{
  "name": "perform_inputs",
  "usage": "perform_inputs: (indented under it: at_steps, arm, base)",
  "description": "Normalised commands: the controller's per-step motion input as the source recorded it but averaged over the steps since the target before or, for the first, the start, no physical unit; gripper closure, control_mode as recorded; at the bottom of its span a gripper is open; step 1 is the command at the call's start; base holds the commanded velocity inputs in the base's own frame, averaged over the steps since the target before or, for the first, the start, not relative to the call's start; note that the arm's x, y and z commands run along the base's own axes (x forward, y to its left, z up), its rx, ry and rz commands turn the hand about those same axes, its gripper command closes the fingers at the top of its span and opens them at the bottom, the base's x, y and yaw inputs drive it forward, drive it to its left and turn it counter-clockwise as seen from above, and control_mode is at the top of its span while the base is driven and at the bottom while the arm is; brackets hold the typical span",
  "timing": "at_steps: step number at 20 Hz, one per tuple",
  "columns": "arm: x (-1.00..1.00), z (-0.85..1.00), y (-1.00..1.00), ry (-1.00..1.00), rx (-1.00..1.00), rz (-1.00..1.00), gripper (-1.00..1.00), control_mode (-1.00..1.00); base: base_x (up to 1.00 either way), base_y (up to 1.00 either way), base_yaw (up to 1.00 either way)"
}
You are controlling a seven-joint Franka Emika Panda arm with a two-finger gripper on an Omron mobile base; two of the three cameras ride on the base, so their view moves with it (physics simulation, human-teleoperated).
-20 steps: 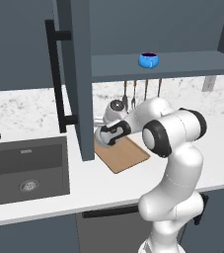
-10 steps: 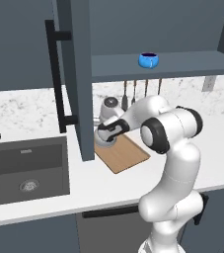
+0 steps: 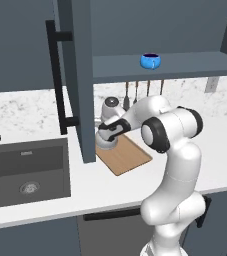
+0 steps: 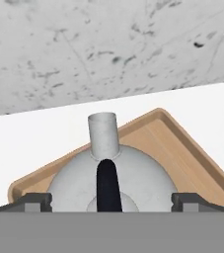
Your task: Pick the kettle from the counter and place it on the tray. Then pick the mug from the cabinet and place it on the tray. Then close the cabinet doors.
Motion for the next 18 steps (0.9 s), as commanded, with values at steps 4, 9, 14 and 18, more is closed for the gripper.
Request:
perform_inputs:
  at_steps: [4,9,14,18]
  arm:
    - [0.00,-0.18,-0.07,0.00,0.00,0.00,-1.00,-1.00]
    - [0.01,-0.09,-0.03,-0.01,0.00,0.00,-1.00,-1.00]
    - [0.00,0.05,0.00,0.00,0.00,0.00,-1.00,-1.00]
    - [-0.09,0.18,0.00,0.00,0.00,0.00,-1.00,-1.00]
  base:
    - [0.00,0.00,0.00]
    - [0.00,0.00,0.00]
    - [0.00,0.00,0.00]
    - [0.00,0.00,0.00]
